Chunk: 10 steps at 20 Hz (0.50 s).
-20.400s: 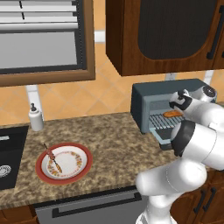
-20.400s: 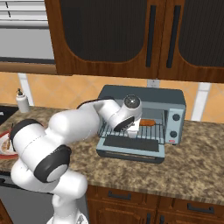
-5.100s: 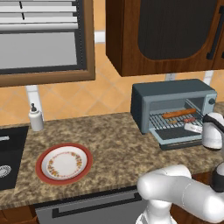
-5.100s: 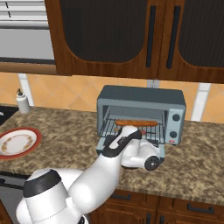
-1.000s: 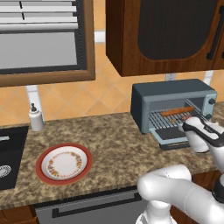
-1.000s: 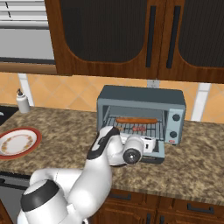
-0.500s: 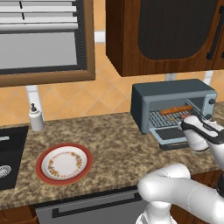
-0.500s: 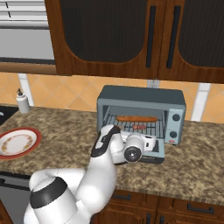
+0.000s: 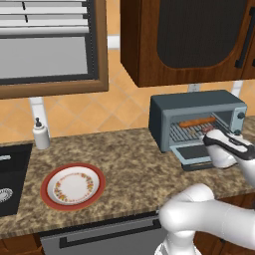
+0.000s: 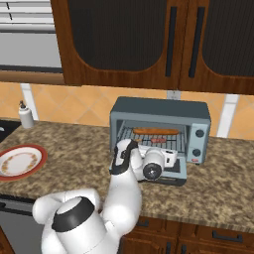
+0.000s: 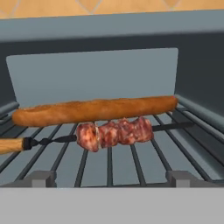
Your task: Pick up the kebab skewer and baguette bread, and place them inside the toaster oven. Close the toaster oven door and start by setting the timer.
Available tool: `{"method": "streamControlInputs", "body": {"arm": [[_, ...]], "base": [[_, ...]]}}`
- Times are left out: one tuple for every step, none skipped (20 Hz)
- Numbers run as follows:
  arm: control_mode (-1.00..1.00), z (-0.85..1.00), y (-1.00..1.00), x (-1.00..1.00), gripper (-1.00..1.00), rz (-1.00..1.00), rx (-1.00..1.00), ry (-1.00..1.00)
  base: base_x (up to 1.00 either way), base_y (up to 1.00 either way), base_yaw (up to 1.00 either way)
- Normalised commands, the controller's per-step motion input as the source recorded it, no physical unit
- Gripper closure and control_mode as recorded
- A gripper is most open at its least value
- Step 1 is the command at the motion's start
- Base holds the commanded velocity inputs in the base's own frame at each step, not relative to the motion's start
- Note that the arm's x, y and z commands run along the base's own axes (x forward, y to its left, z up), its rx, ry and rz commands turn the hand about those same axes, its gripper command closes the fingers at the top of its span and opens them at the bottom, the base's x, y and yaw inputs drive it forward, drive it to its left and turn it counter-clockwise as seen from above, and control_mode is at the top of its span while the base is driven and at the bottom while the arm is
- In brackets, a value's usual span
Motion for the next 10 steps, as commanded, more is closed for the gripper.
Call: {"method": "streamControlInputs", "body": {"arm": [[-1.0,-0.2,0.0,0.29,-1.0,0.0,0.0,-0.02],[-1.0,-0.21,0.0,0.26,-1.0,0.0,0.0,-0.04],[-1.0,-0.21,0.0,0.22,-1.0,0.0,0.0,-0.05],[-1.0,-0.26,0.0,0.19,-1.0,0.0,0.0,-0.05],[-1.0,-0.31,0.0,0.2,-1.0,0.0,0.0,-0.04],[-1.0,-0.34,0.0,0.19,-1.0,0.0,0.0,-0.05],[-1.0,-0.33,0.0,0.18,-1.0,0.0,0.0,-0.05],[-1.0,-0.33,0.0,0.19,-1.0,0.0,0.0,-0.06],[-1.0,-0.34,0.0,0.2,-1.0,0.0,0.0,-0.05],[-1.0,-0.34,0.0,0.2,-1.0,0.0,0.0,-0.05]], "base": [[0.0,0.0,0.0],[0.0,0.0,0.0],[0.0,0.0,0.0],[0.0,0.0,0.0],[0.0,0.0,0.0],[0.0,0.0,0.0],[0.0,0.0,0.0],[0.0,0.0,0.0],[0.0,0.0,0.0],[0.0,0.0,0.0]]}}
